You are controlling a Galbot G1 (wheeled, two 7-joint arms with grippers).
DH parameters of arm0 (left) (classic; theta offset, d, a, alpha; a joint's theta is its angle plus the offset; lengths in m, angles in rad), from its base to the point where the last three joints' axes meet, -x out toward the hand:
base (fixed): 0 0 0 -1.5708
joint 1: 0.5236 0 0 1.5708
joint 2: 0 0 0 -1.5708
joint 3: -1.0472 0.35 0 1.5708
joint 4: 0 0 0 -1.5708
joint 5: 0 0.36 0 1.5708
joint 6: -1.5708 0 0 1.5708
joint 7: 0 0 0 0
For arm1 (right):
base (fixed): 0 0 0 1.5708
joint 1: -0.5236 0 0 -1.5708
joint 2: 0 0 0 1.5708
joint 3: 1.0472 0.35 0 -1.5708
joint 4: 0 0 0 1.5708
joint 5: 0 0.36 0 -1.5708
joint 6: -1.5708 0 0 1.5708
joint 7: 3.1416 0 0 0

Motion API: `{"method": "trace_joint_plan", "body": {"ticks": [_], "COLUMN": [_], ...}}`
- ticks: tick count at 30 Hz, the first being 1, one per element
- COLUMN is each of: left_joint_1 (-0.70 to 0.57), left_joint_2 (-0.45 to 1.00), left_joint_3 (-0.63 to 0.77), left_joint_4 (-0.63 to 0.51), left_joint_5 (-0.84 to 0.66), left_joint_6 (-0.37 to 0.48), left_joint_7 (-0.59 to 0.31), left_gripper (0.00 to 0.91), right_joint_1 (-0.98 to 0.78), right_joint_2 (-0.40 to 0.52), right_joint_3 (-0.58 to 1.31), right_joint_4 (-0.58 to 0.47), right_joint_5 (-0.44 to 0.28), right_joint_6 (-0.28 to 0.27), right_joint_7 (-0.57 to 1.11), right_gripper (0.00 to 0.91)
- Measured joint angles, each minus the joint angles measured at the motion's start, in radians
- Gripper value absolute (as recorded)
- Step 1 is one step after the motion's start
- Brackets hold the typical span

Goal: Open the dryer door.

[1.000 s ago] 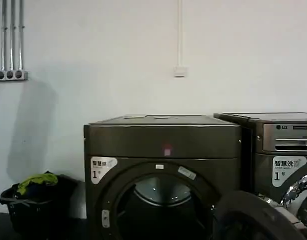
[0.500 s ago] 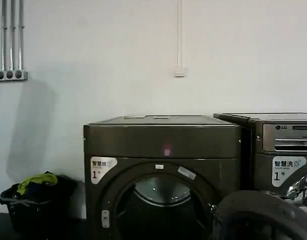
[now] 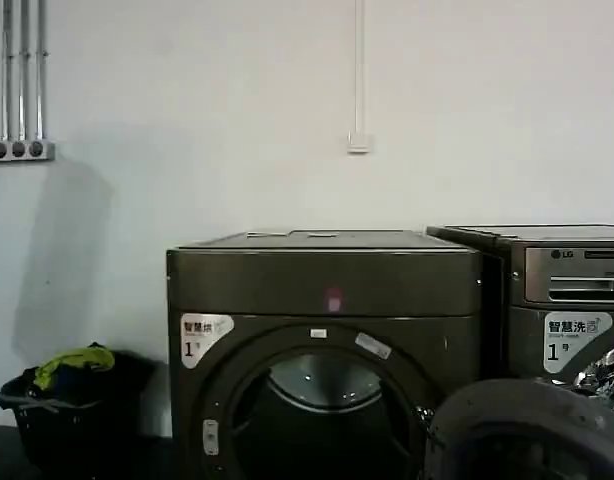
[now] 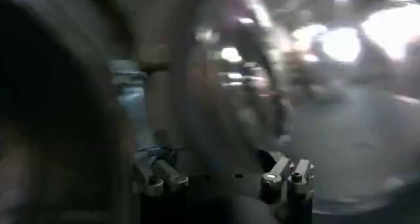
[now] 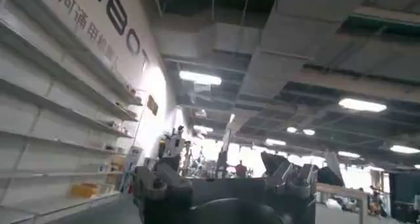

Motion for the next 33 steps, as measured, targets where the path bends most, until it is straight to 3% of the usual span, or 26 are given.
{"method": "trace_joint_plan", "body": {"ticks": [10, 17, 24, 33], "left_joint_1": [0.198, 0.358, 0.482, 0.583], "left_joint_2": [0.228, 0.331, 0.406, 0.502], "left_joint_3": [-0.242, -0.370, -0.519, -0.720], "left_joint_4": [-0.286, -0.458, -0.594, -0.685], "left_joint_5": [-0.076, -0.140, -0.265, -0.456], "left_joint_6": [0.199, 0.404, 0.554, 0.727], "left_joint_7": [-0.147, -0.299, -0.388, -0.535], "left_gripper": [0.907, 0.907, 0.907, 0.907], "right_joint_1": [0.016, 0.037, 0.040, 0.047], "right_joint_2": [0.015, 0.029, 0.042, 0.033], "right_joint_3": [-0.004, 0.010, 0.006, 0.001], "right_joint_4": [0.024, 0.029, 0.030, 0.037], "right_joint_5": [-0.053, -0.071, -0.081, -0.082], "right_joint_6": [-0.025, -0.041, -0.042, -0.044], "right_joint_7": [0.003, 0.000, -0.011, -0.014], "right_gripper": [0.907, 0.907, 0.907, 0.907]}}
